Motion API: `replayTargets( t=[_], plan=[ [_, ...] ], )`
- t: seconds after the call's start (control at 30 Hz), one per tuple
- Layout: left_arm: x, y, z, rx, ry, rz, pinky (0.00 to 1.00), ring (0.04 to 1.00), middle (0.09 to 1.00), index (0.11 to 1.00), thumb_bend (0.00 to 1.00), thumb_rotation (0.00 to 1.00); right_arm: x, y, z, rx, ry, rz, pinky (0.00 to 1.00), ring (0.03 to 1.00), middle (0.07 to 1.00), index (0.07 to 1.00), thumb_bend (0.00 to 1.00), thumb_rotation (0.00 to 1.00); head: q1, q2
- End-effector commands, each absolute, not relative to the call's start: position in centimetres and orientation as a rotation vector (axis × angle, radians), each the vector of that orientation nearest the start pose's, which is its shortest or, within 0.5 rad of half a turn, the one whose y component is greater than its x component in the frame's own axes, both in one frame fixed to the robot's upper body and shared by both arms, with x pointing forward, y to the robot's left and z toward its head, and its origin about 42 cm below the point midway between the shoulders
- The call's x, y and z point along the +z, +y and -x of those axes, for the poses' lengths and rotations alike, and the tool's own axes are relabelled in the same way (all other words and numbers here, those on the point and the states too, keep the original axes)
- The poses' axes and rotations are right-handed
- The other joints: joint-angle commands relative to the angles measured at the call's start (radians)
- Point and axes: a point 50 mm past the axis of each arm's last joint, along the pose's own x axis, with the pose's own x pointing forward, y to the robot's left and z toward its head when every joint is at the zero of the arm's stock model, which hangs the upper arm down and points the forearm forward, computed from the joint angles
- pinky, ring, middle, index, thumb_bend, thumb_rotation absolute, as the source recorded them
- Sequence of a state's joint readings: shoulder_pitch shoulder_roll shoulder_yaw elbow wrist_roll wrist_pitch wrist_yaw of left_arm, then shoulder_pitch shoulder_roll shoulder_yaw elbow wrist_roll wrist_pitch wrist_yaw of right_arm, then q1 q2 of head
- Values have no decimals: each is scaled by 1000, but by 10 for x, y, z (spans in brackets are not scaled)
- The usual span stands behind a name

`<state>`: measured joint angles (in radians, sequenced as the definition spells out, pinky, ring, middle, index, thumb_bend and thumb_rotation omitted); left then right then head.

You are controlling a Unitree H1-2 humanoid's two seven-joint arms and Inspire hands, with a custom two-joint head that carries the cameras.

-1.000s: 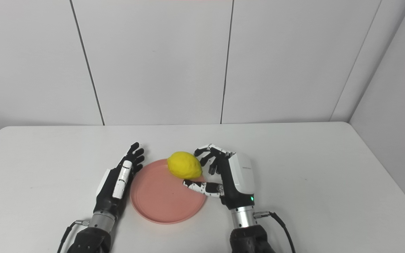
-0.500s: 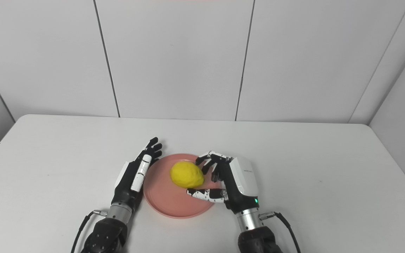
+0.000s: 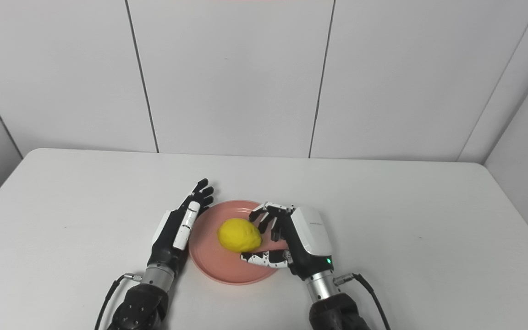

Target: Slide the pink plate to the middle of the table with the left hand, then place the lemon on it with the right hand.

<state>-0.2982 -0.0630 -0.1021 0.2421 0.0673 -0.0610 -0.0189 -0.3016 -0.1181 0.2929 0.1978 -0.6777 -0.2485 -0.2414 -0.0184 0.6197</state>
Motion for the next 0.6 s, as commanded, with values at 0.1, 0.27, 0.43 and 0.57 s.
replayTargets(
  t=[0.1, 0.27, 0.43, 0.57],
  plan=[
    [140, 122, -374, -210, -172, -33, 931, 927, 934, 924, 536, 1000, 164, -142, -368, 209, -529, 797, 193, 249, 382, 496, 512, 0, 0, -2],
    [141, 122, -374, -205, -167, -29, 931, 927, 934, 923, 522, 1000, 169, -143, -368, 225, -514, 825, 192, 249, 383, 496, 513, 0, -1, 0],
    [141, 123, -374, -202, -168, -31, 928, 925, 932, 920, 517, 1000, 172, -143, -367, 212, -494, 841, 216, 275, 389, 498, 514, 0, -3, 2],
    [142, 123, -374, -201, -168, -25, 924, 920, 927, 913, 504, 1000, 172, -143, -365, 189, -494, 840, 282, 385, 440, 518, 511, 0, -3, 5]
  ],
)
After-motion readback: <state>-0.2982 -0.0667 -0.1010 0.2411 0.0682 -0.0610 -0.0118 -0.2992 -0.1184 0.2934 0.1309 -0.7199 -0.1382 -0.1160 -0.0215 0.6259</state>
